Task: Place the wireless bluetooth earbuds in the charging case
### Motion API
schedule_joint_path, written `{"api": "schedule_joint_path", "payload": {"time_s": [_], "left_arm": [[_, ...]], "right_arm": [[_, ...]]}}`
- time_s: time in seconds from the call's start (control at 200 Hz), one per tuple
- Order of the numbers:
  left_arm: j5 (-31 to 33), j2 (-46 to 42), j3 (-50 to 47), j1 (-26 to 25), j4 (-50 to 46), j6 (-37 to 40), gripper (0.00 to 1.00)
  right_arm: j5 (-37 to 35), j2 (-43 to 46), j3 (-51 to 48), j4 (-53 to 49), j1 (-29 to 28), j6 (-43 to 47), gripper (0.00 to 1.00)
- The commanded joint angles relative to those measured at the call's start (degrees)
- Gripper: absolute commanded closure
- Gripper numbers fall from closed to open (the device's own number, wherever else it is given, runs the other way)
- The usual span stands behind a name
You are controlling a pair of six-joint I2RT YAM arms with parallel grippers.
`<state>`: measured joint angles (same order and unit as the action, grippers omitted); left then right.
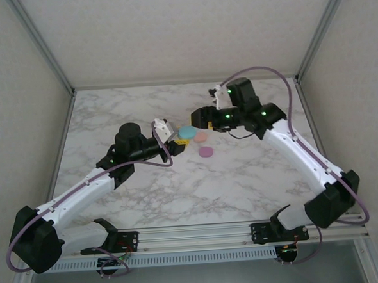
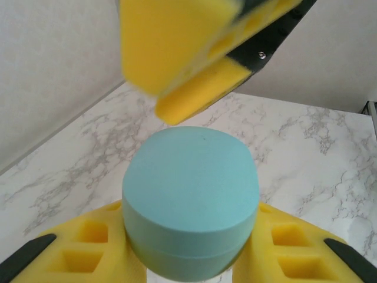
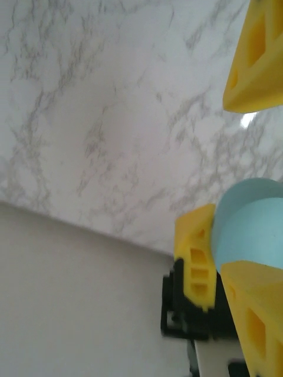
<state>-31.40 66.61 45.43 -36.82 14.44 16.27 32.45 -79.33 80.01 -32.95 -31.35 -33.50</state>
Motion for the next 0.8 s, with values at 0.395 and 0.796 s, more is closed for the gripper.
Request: {"api": "schedule_joint_path", "payload": {"time_s": [0.395,0.796], "left_arm": [[-2.9,-1.2,2.9,-0.2,5.9,-4.3,0.72],[-2.0,-1.7,2.6,-0.3,5.4,-3.8,0.71]], "right_arm": [[19.9,1.0,-9.2,17.6,1.1,-12.1,0.32],[28.9,-1.1,-13.5,32.2,1.1,-21.7,0.57]]}}
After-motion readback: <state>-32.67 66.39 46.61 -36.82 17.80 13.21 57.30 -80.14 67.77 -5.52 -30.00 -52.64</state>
